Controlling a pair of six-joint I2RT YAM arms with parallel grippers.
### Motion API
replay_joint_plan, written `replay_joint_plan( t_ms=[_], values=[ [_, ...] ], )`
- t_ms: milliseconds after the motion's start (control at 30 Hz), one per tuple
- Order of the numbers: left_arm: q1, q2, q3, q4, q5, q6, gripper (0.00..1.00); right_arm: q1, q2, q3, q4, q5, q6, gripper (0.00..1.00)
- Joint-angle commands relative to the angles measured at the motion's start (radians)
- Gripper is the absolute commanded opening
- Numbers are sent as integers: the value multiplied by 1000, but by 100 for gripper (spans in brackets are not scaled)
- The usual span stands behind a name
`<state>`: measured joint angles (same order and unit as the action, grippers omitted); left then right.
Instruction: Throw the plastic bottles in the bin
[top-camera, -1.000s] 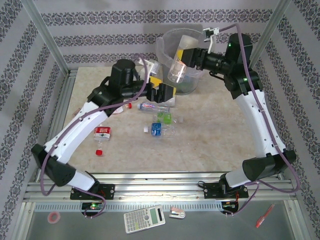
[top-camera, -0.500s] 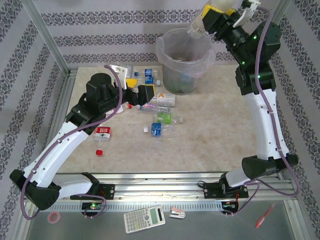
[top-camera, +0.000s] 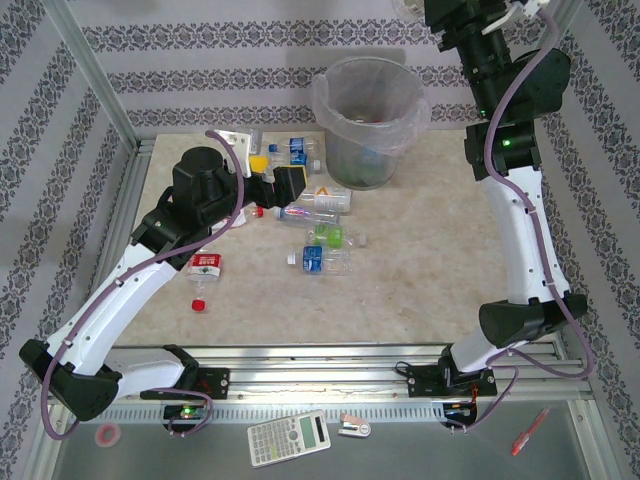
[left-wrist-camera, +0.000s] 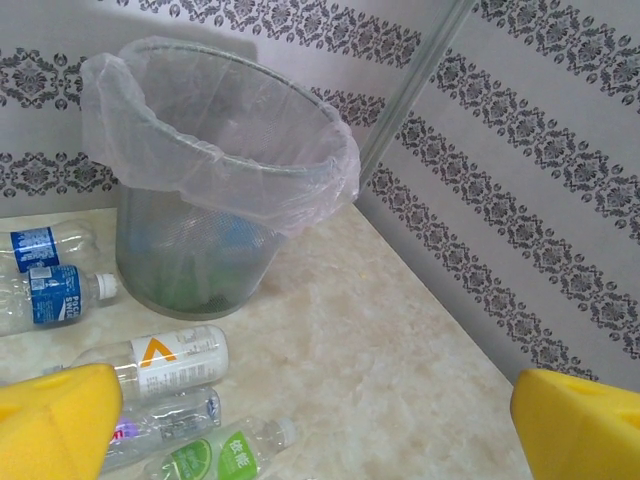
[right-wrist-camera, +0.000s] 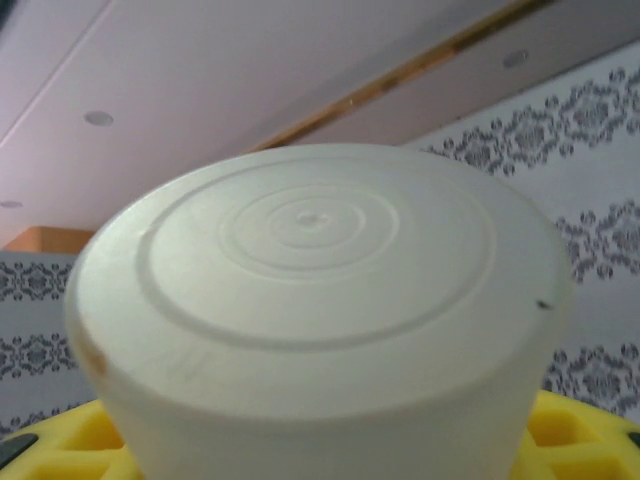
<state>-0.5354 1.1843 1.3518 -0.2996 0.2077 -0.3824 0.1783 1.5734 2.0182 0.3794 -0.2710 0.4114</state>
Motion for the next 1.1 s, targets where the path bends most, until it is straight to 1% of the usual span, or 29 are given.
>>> replay_joint_plan(
  t_ms=[0, 267, 600, 767, 867, 933, 967, 1033, 1067],
  values=[
    [6, -30, -18, 15, -31, -28, 100, -12, 5, 44, 161, 33, -24, 36],
    [6, -57, -62, 25, -63, -49, 100, -7, 16, 53, 197, 34, -41, 35],
    [6, -71, -79, 17, -83, -51, 100, -7, 43, 56, 181, 29, -62, 35],
    [6, -73, -72, -12, -85, -58, 100, -7, 115, 74, 93, 43, -72, 34],
    [5, -83, -86, -18, -85, -79, 100, -9, 217, 96, -10, 40, -56, 34],
    [6, -90, -102, -21, -81, -97, 100, -17, 310, 147, -149, 14, -27, 41],
    [5, -91, -107, -22, -80, -104, 100, -20, 343, 176, -220, 7, -9, 49],
    [5, -92, -115, -32, -77, -121, 100, -26, 395, 200, -308, -9, 29, 81],
    [6, -92, -117, -34, -78, -127, 100, -26, 405, 198, -330, -11, 29, 87]
  ],
)
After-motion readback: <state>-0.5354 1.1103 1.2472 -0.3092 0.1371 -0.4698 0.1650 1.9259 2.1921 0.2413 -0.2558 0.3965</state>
